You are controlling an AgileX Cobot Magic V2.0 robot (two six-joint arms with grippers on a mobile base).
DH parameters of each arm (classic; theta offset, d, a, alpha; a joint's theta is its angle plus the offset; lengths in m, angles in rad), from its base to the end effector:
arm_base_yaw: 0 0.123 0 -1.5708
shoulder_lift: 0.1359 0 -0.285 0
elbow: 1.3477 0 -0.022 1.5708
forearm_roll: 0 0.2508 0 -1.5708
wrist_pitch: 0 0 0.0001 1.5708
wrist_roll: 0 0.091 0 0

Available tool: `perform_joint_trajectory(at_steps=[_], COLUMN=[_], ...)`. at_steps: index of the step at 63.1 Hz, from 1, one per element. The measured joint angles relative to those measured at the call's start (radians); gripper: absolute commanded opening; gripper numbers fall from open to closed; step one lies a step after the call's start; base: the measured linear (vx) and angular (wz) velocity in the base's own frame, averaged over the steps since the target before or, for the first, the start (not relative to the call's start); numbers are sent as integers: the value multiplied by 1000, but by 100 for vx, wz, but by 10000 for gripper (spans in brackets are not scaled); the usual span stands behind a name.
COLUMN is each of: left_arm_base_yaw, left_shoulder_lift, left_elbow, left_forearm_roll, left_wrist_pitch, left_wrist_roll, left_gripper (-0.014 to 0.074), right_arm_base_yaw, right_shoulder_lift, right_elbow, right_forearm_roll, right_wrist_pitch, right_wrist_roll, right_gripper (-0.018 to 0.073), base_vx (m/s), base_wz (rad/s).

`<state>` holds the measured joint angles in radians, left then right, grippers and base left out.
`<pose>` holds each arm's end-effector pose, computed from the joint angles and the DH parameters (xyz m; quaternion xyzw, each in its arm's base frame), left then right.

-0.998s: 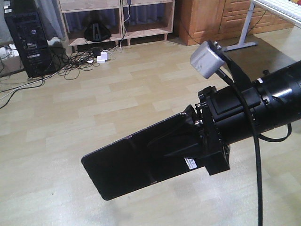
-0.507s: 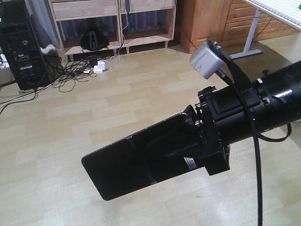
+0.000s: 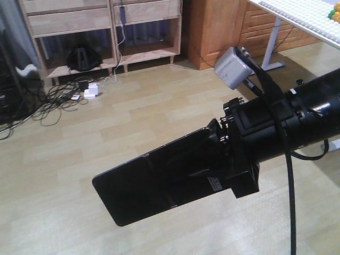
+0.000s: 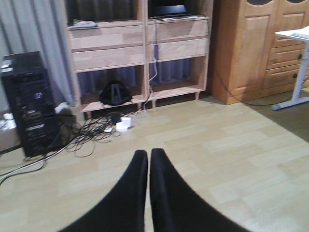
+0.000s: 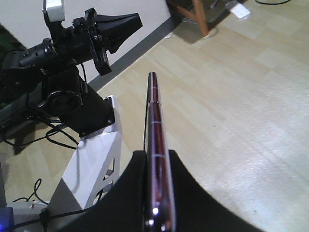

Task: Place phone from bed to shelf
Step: 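Drive the base across the floor toward the wooden shelves, then drive past the white desk toward the shelf with the laptop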

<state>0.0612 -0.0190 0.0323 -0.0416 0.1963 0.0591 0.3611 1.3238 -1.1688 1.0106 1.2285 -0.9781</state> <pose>0.0557 0.0027 0.1855 -0.0134 0.7489 0.0233 0.6622 0.2058 0.1554 0.3637 -0.4607 0.7408 0.4152 0.2580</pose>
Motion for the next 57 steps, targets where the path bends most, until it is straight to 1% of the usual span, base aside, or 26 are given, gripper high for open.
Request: perform_joint_trajectory(at_steps=[35,57], left_arm_base_yaw=[0,0], left_shoulder_lift=[0,0], left_elbow=[0,0], left_forearm_roll=[0,0], left_wrist_pitch=[0,0], left_wrist_roll=[0,0], left_gripper=[1,1], right_arm_base_yaw=[0,0], right_shoulder_lift=[0,0], right_elbow=[0,0], right_forearm_roll=[0,0], right_wrist_pitch=[0,0], right_wrist_roll=[0,0], right_gripper=[-2,-2], base_vx=[39,41], base_wz=[-22,-9])
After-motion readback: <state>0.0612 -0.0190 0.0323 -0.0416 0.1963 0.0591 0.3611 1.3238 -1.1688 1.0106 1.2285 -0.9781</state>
